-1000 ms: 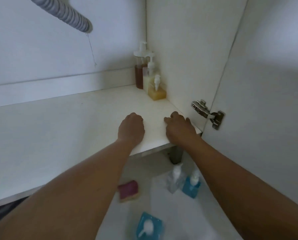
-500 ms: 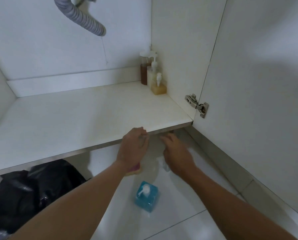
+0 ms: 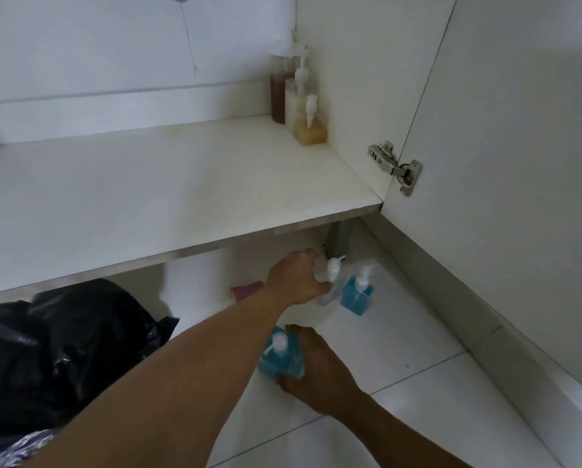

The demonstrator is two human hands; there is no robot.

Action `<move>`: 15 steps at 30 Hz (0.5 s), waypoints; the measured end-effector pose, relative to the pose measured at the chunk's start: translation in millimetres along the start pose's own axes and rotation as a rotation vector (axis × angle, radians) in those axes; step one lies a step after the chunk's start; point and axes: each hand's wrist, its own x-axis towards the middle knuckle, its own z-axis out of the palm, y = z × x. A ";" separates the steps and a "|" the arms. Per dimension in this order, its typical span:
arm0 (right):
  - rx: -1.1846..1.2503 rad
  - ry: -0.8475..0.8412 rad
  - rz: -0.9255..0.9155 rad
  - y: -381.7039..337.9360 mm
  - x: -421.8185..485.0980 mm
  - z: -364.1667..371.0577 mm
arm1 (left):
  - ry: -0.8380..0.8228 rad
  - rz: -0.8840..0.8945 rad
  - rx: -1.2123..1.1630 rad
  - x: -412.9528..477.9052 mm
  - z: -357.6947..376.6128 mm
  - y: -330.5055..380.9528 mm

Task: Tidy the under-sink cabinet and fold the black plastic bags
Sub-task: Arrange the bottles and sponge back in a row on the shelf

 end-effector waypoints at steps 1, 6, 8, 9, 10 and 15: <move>-0.003 0.005 -0.007 3.2 -0.3 -0.4 | -0.027 -0.026 0.000 6.1 4.7 -1.1; -0.054 0.068 0.048 33.1 -15.4 -27.5 | -0.071 -0.066 0.003 20.3 27.3 -4.3; -0.053 0.123 0.063 46.4 -23.4 -40.4 | -0.055 -0.064 -0.016 20.8 34.8 -3.9; -0.056 0.150 0.065 52.3 -27.0 -45.3 | -0.045 -0.068 -0.032 20.1 38.1 -3.3; -0.055 0.179 0.070 56.9 -29.9 -49.6 | -0.033 -0.074 -0.050 18.9 41.1 -2.7; -0.021 0.278 0.120 70.4 -35.6 -62.5 | 0.078 -0.066 -0.079 14.4 52.2 -0.5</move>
